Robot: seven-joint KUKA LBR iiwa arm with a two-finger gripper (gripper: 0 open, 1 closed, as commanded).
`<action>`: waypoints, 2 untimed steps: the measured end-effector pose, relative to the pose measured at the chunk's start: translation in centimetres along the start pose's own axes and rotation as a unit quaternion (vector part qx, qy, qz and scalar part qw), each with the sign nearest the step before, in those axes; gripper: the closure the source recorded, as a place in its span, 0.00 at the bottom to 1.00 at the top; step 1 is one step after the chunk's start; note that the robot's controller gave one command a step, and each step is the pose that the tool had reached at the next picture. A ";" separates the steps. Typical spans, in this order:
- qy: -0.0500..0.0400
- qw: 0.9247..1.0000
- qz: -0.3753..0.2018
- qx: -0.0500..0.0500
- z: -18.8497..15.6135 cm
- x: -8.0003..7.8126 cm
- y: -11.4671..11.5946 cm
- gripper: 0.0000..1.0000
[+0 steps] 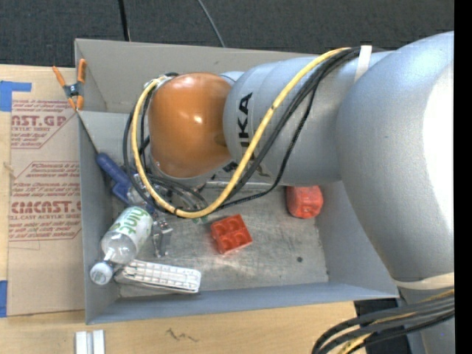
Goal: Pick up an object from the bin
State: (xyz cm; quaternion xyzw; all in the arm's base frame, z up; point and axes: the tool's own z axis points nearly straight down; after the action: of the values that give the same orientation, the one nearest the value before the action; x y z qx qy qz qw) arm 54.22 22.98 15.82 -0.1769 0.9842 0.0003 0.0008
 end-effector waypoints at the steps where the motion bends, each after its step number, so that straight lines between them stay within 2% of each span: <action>1: -0.001 0.993 0.117 -0.001 2.6 -0.8 0.1 0.00; 2: -0.007 0.997 -0.081 0.006 7.0 -3.5 -0.2 1.00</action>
Offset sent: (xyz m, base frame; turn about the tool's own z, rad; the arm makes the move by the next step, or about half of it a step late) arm 0.0229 0.0128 -0.0882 -0.1579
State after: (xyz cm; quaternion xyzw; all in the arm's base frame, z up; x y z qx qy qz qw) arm 57.61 24.06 8.79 -0.2558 0.9667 -0.0044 0.0091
